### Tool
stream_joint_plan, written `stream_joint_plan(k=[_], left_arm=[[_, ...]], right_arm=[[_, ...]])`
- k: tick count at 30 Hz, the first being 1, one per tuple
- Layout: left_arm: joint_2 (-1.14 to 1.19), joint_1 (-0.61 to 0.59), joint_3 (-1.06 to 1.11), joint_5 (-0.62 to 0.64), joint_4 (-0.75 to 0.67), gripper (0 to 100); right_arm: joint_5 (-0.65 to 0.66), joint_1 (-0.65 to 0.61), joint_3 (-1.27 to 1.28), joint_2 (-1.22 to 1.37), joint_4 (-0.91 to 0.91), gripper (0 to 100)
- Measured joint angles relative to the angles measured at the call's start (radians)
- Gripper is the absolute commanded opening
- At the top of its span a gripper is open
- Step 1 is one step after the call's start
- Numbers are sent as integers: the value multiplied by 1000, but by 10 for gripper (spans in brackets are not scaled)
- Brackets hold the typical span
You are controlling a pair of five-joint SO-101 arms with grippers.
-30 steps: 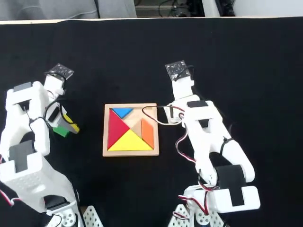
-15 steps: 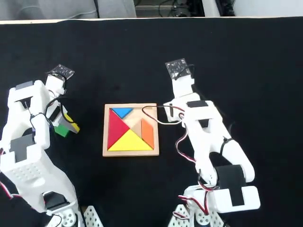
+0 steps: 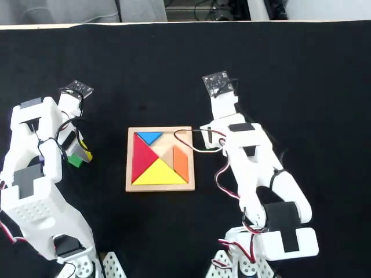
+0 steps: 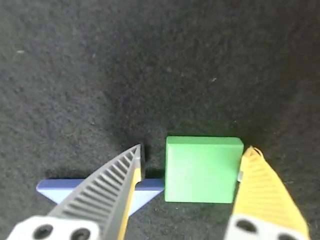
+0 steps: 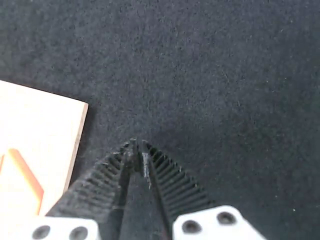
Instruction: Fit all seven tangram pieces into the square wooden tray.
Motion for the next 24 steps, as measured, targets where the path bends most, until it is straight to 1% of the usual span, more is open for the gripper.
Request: stream_joint_plan(k=[3, 7, 10, 16, 24], left_arm=[[0, 0, -3, 0, 9, 293], [0, 5, -14, 0, 69, 292], [0, 5, -14, 0, 84, 291], [0, 5, -14, 0, 94, 212], [-12, 17, -2, 0, 104, 203]], right_arm=[[0, 0, 0, 0, 0, 11], [0, 0, 0, 0, 0, 11], [0, 0, 0, 0, 0, 11], [0, 0, 0, 0, 0, 11], [0, 0, 0, 0, 0, 11]])
